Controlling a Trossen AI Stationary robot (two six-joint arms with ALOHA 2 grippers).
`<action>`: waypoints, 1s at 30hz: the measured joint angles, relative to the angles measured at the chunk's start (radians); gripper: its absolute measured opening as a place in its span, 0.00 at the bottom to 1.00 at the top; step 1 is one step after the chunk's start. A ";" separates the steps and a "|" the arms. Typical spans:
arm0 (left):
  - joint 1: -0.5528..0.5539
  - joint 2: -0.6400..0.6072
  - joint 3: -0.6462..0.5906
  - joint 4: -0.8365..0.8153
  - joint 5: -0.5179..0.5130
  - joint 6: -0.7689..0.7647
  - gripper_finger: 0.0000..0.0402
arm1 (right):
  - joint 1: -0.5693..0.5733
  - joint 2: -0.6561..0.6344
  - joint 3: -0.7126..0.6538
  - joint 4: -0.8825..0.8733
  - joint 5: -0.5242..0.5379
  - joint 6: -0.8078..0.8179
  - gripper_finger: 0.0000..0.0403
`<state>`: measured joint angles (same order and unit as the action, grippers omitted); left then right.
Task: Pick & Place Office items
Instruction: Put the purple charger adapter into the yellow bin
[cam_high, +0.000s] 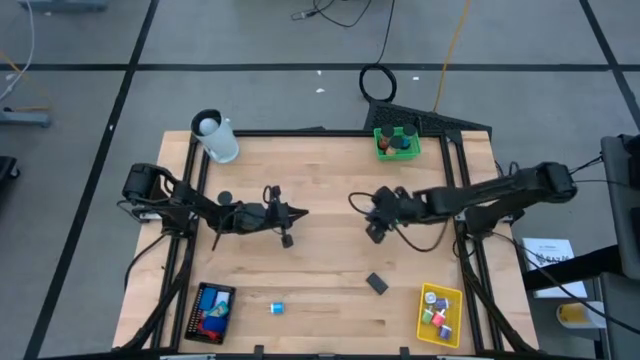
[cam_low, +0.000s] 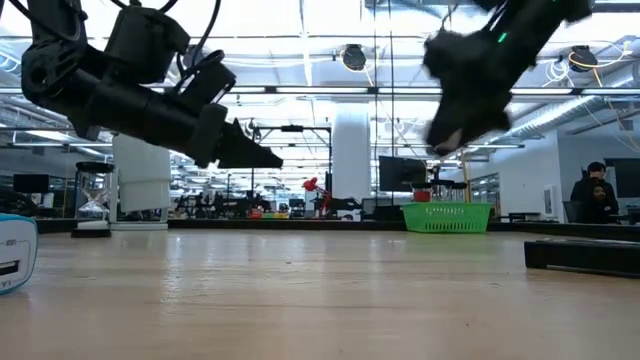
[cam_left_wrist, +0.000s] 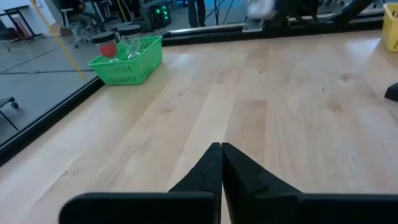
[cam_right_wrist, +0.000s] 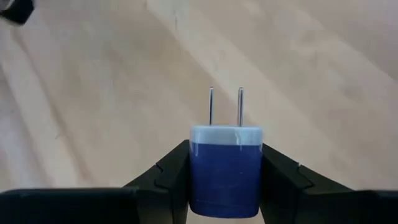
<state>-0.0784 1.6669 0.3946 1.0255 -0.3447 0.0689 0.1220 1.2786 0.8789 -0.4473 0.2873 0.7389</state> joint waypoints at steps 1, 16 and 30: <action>0.000 0.000 0.000 -0.003 0.000 0.000 0.02 | 0.029 -0.012 0.024 -0.066 0.007 0.039 0.32; 0.000 0.000 0.000 -0.025 0.000 -0.018 0.11 | 0.519 -0.008 0.149 -0.467 -0.217 0.673 0.32; 0.000 0.000 0.000 -0.035 -0.001 -0.015 0.11 | 0.920 0.163 0.150 -0.217 -0.219 1.045 0.32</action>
<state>-0.0780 1.6672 0.3946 0.9901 -0.3454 0.0536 1.0421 1.4416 1.0290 -0.6645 0.0678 1.7840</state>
